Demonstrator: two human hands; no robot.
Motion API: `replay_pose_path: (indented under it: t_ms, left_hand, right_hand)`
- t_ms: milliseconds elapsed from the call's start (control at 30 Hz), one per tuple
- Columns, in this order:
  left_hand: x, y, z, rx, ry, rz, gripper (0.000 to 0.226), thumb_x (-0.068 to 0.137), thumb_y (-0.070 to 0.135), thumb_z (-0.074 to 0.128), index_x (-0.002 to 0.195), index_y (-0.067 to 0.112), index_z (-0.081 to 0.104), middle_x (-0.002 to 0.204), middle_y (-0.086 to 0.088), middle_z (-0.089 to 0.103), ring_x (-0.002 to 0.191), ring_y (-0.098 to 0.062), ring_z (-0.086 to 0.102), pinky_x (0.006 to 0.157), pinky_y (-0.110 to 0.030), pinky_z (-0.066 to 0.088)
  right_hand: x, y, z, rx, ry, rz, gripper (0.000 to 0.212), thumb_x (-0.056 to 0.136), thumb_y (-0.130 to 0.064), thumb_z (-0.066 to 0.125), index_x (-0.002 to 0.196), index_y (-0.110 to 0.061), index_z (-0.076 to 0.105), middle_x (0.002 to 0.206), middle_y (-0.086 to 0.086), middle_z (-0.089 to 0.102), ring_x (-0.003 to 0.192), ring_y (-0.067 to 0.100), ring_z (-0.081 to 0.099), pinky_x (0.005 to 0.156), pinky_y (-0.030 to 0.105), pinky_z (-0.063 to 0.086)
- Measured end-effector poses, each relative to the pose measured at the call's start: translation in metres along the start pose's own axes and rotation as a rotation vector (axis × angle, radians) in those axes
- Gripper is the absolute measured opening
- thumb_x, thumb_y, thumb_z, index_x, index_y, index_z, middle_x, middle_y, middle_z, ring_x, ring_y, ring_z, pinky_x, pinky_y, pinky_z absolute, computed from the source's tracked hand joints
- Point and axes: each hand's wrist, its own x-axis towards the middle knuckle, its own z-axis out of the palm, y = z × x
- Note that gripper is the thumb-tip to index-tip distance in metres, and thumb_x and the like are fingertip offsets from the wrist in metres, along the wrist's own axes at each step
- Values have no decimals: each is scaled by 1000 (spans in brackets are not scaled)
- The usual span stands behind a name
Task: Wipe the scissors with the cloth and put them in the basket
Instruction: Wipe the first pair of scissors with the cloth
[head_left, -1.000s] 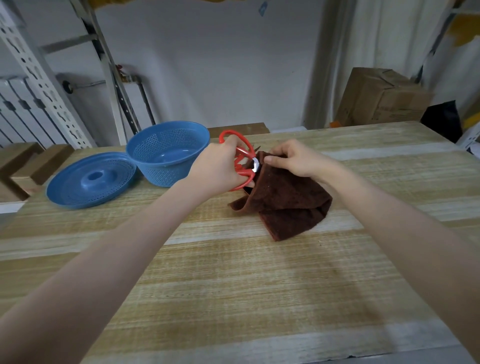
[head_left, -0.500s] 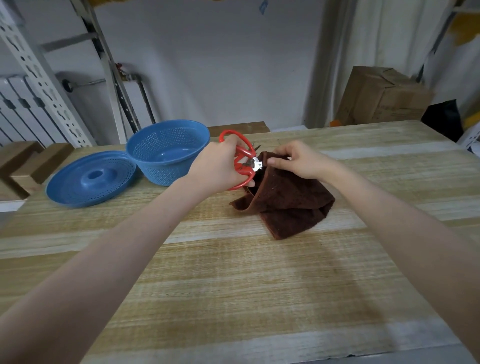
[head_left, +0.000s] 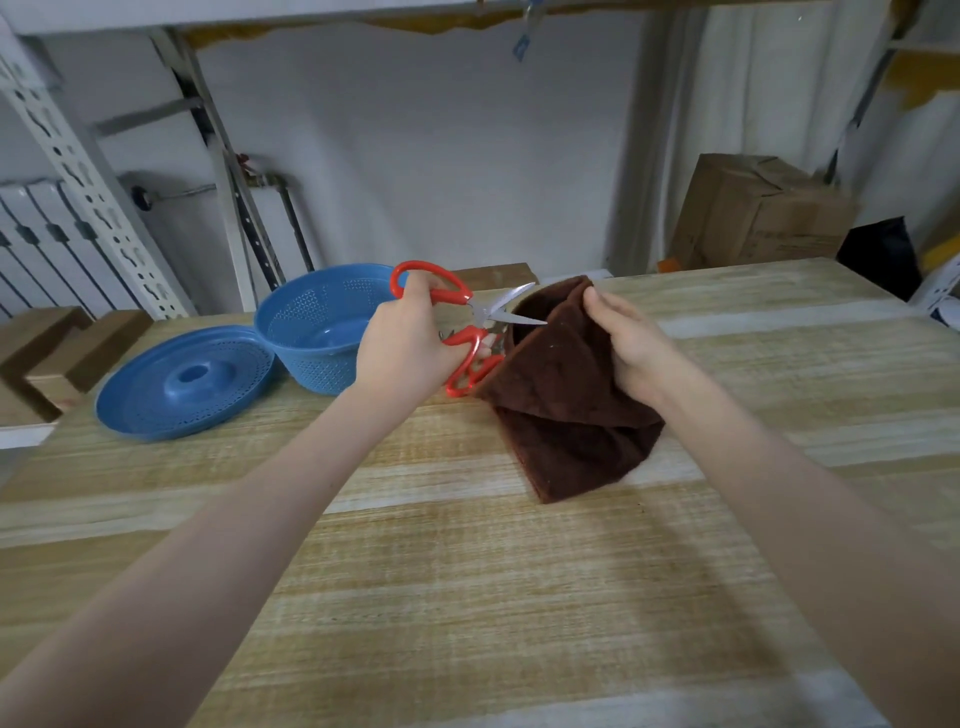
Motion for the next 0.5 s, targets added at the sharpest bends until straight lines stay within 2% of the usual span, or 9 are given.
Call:
replay_pose_path:
  t_ms: [67,167,233,300,400,500]
  left_hand:
    - [2,2,-2,54,5,1,49,81,41,67,119,15,51,96,-3,69,87,-26,64,72,-42,53]
    - [4,5,-3,115,26,4,52,81,43,65,120,13,49,88,-6,67,81,-30,62,67,-43,52]
    - [4,9,1,129,25,-3,56,78,40,68,121,11,47,85,-7,66,81,-31,62,64,-40,50]
    - [3,12,5,98,25,-5,56,78,40,70,121,12,47,86,-6,67,80,-29,62,64,-39,50]
    - [3,13,8,84,7,9,54,77,42,71,118,15,48,88,-5,67,81,-28,63,66,-40,52]
    - [4,12,7,94,-17,9,62,73,43,78,117,14,45,85,-5,65,80,-28,62,63,-37,50]
  right_hand:
    - [-1,-6,6,23,-47,1,22,101,-22,47,95,-14,67,83,3,73,79,16,69,82,32,57]
    - [-2,-4,19,-303,4,-75,21,100,-26,51,90,-22,69,88,-1,70,88,17,65,93,36,50]
    - [-6,-1,31,-542,19,-167,23,100,-27,52,89,-19,71,88,-2,68,88,13,61,87,31,48]
    - [-9,0,39,-692,-15,-254,27,100,-25,52,94,-7,71,87,6,70,84,10,58,76,28,43]
    - [-10,-7,40,-773,-58,-266,24,97,-26,57,97,-8,73,93,11,73,82,14,62,74,28,45]
    - [-9,-7,42,-787,-76,-219,18,94,-26,62,91,-13,73,86,2,73,79,13,65,75,28,47]
